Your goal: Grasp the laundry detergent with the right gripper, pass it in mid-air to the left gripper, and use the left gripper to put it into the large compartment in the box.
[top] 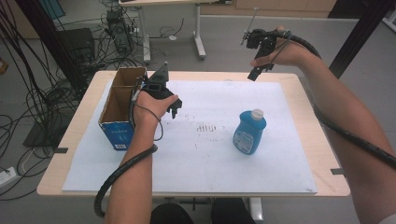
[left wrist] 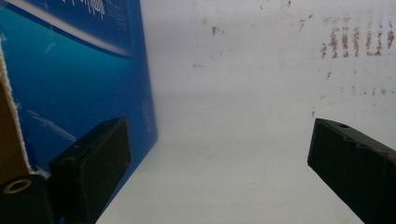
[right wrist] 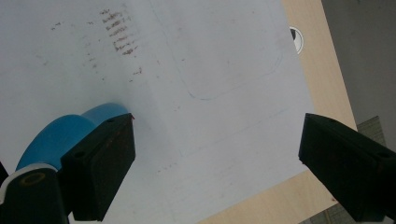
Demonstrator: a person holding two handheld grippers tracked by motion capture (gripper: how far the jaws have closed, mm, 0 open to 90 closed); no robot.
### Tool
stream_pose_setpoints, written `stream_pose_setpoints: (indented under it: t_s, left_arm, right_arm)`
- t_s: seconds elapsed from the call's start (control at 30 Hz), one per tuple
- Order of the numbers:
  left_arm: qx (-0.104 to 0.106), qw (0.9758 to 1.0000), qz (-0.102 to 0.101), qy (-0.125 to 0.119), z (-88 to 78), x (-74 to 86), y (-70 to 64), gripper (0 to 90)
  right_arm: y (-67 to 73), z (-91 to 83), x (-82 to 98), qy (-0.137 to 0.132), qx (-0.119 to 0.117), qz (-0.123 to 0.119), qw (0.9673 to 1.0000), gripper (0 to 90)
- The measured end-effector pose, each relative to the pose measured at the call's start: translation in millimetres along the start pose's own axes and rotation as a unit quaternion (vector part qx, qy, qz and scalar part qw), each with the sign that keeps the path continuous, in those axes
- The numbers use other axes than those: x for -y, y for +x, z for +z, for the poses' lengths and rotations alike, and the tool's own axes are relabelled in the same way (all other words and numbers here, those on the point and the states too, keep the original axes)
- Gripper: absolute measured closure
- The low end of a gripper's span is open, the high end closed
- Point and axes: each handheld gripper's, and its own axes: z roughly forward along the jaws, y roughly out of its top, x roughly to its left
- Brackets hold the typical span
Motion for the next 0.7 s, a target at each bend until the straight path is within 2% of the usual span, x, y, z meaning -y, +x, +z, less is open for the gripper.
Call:
stream_pose_setpoints:
  t_s: [0.33,0.7]
  left_arm:
    - [0.000,1.0000,-0.001,0.000,-0.5,0.1,-1.1,6.6]
    - [0.001,1.0000,-0.001,-0.002,-1.1,2.5,-4.6,6.6]
  right_arm:
    - [2.3,-1.0,-0.9,0.000,-0.004,-0.005,1.0000,10.7]
    - [6.1,-4.3,10.9,-0.003,-0.015,-0.002,0.9999,10.2]
